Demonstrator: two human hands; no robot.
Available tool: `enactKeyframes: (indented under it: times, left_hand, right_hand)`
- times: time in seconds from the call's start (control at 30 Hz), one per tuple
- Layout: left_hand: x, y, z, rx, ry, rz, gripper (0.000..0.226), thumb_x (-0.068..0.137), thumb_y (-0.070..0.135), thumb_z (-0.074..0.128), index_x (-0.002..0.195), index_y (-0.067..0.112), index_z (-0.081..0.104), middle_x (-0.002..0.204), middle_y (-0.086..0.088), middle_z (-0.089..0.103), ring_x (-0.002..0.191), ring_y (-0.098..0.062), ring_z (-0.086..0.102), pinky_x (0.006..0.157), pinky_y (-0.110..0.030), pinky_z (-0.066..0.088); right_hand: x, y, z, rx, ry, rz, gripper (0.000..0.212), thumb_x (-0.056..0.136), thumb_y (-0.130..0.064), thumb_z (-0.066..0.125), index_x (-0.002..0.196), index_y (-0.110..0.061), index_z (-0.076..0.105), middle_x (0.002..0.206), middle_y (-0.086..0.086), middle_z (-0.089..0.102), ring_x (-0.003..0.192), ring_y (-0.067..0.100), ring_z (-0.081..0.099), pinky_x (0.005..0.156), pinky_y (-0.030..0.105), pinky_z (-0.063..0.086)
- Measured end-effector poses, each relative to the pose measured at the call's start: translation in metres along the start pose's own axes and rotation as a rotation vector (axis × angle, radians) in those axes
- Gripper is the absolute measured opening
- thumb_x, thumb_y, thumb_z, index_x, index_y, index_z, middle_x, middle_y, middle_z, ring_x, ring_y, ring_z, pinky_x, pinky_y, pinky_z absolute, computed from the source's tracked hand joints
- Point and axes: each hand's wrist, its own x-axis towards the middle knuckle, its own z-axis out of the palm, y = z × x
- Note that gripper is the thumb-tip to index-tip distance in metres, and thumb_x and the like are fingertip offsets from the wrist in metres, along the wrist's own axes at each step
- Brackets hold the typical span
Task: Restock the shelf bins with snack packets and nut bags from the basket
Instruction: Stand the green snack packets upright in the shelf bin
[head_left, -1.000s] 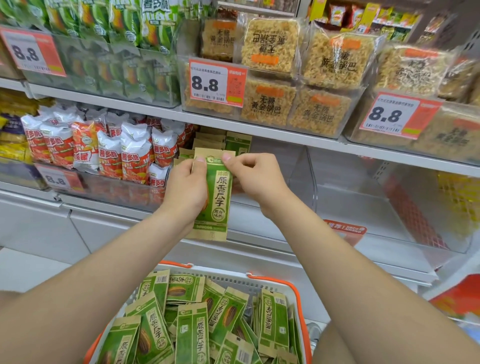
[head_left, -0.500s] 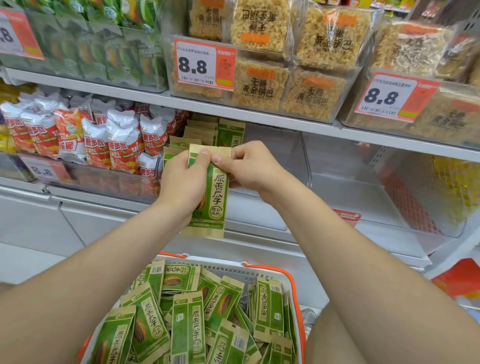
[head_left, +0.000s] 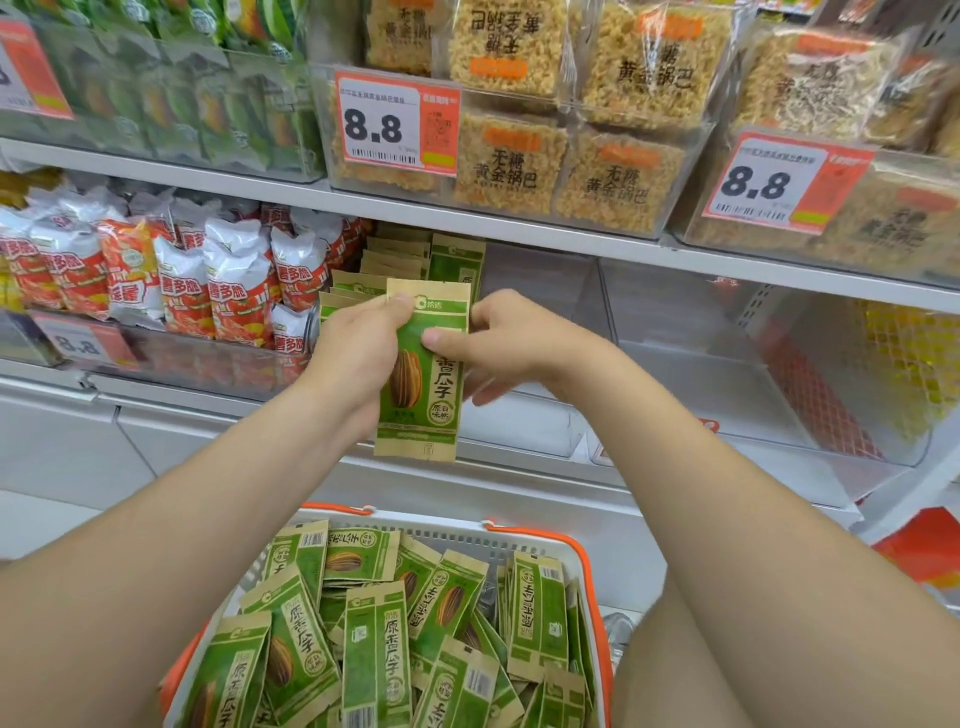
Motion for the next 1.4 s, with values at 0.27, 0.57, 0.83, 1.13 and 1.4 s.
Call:
enactKeyframes:
  times: [0.27,0.57,0.83,1.13,1.4]
  left_hand:
    - [0.006,0.006,-0.004,-0.069,0.047,-0.154,0.033,0.111,0.032,0.049,0.11,0.009,0.072,0.096,-0.014,0.08,0.084,-0.035,0.079,0.057,-0.045,0.063]
    - [0.033,-0.005,-0.034,1.028,0.307,0.633,0.016,0.095,0.027,0.066,0.103,0.015,0.058,0.111,-0.002,0.055,0.106,-0.025,0.049,0.088,-0.039,0.041]
    - [0.051,-0.017,-0.037,1.452,0.459,0.768,0.091,0.068,0.052,0.09,0.135,0.016,0.039,0.137,-0.016,0.039,0.123,-0.039,0.041,0.097,-0.051,0.039]
    - [0.082,-0.019,-0.027,1.685,0.391,0.823,0.086,0.066,0.053,0.088,0.132,0.018,0.046,0.127,-0.008,0.052,0.12,-0.036,0.048,0.099,-0.052,0.04]
    - [0.094,-0.02,-0.024,1.671,0.377,0.757,0.058,0.069,0.021,0.082,0.119,0.018,0.053,0.117,-0.01,0.054,0.113,-0.038,0.046,0.086,-0.051,0.04]
  right_hand:
    - [0.008,0.006,0.008,-0.033,-0.116,-0.016,0.031,0.107,-0.042,0.055,0.116,-0.014,0.067,0.098,0.004,0.079,0.075,0.019,0.077,0.07,0.035,0.064]
    - [0.049,0.027,-0.005,0.279,0.395,0.15,0.034,0.108,-0.039,0.052,0.093,-0.009,0.062,0.07,0.007,0.066,0.044,0.014,0.052,0.04,0.02,0.04]
    - [0.1,0.045,-0.012,-0.19,0.506,0.189,0.018,0.101,-0.022,0.053,0.112,-0.009,0.056,0.103,0.011,0.062,0.092,0.033,0.066,0.068,0.037,0.055]
    - [0.151,0.056,-0.011,-0.245,0.518,0.268,0.04,0.097,-0.017,0.061,0.136,-0.009,0.052,0.13,0.014,0.065,0.118,0.036,0.065,0.094,0.043,0.059]
    - [0.159,0.055,0.003,-0.103,0.542,0.252,0.081,0.104,-0.023,0.058,0.16,0.003,0.004,0.153,0.023,0.046,0.138,0.038,0.05,0.092,0.033,0.043]
